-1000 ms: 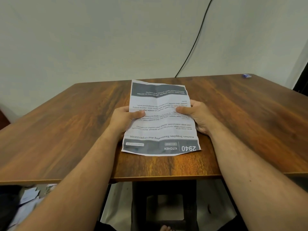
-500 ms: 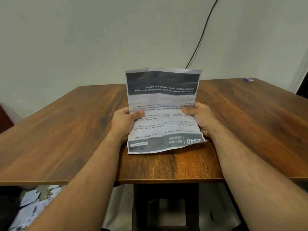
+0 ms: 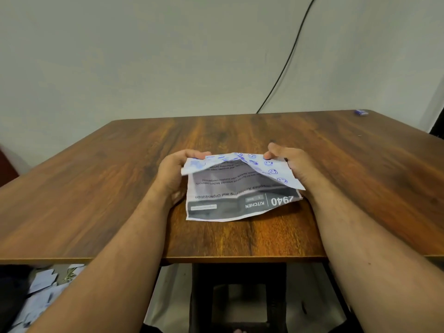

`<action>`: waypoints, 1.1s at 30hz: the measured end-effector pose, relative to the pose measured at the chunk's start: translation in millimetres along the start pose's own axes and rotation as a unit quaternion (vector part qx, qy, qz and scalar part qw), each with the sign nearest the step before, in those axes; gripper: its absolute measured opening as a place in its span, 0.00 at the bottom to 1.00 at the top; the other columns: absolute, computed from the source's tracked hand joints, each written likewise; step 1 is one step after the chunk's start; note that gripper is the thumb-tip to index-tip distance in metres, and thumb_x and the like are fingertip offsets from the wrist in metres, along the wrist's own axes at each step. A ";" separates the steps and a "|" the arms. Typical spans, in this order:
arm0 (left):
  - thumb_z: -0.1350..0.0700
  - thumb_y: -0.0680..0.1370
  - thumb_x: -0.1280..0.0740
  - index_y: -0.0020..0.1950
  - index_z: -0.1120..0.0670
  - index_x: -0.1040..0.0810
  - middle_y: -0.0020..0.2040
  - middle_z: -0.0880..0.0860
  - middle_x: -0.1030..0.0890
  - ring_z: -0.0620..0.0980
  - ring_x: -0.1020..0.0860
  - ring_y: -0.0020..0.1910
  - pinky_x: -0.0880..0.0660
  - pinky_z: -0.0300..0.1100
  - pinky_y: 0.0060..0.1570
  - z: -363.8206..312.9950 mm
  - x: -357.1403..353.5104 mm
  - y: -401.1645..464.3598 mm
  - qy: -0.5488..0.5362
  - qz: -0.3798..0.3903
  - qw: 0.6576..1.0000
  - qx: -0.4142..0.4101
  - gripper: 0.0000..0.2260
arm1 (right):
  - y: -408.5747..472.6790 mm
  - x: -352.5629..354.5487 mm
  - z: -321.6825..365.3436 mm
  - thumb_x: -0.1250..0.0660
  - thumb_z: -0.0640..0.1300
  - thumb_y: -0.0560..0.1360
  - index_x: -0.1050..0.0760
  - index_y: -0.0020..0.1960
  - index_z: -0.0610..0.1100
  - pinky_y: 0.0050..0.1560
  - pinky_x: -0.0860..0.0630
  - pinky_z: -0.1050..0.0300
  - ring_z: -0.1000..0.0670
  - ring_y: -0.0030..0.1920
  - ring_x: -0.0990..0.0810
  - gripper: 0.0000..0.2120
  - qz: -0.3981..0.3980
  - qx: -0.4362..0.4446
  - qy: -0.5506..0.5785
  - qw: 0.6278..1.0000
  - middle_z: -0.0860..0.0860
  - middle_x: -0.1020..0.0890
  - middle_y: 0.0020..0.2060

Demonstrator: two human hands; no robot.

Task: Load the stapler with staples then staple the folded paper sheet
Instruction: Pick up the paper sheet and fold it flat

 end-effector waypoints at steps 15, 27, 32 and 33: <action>0.66 0.78 0.32 0.64 0.62 0.22 0.57 0.63 0.15 0.62 0.15 0.52 0.16 0.56 0.45 4.8 5.7 0.3 0.051 0.001 0.996 0.072 0.15 | 10.9 -3.4 -7.1 0.28 0.29 0.71 0.26 0.63 0.43 0.40 0.15 0.43 0.40 0.45 0.12 0.23 0.019 0.013 0.021 1.000 0.41 0.15 0.53; 0.68 0.77 0.33 0.60 0.63 0.21 0.53 0.64 0.14 0.65 0.14 0.50 0.19 0.64 0.52 4.5 10.8 6.7 0.056 -0.065 0.996 0.026 0.12 | 18.7 -3.6 -15.6 0.31 0.25 0.72 0.20 0.57 0.41 0.41 0.15 0.41 0.38 0.45 0.12 0.19 0.056 -0.003 -0.015 0.998 0.39 0.13 0.49; 0.68 0.78 0.37 0.55 0.60 0.21 0.52 0.62 0.14 0.64 0.14 0.50 0.20 0.66 0.53 4.3 14.2 8.9 0.070 -0.080 0.994 0.005 0.09 | 20.6 -4.8 -15.8 0.32 0.22 0.71 0.23 0.61 0.44 0.42 0.15 0.42 0.39 0.48 0.13 0.25 0.078 0.007 -0.018 0.997 0.41 0.13 0.52; 0.68 0.78 0.36 0.57 0.60 0.21 0.52 0.62 0.14 0.64 0.14 0.50 0.20 0.65 0.53 4.1 14.1 9.0 0.072 -0.073 0.995 0.003 0.10 | 21.1 -4.5 -16.2 0.32 0.21 0.71 0.23 0.62 0.43 0.43 0.15 0.42 0.38 0.49 0.13 0.25 0.079 0.008 -0.023 0.997 0.41 0.13 0.52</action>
Point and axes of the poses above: each hand's wrist, its own y-axis towards the middle knuckle, its own x-axis out of the back of the hand, z = x × y, the point moved 5 cm from there along y, towards the middle knuckle
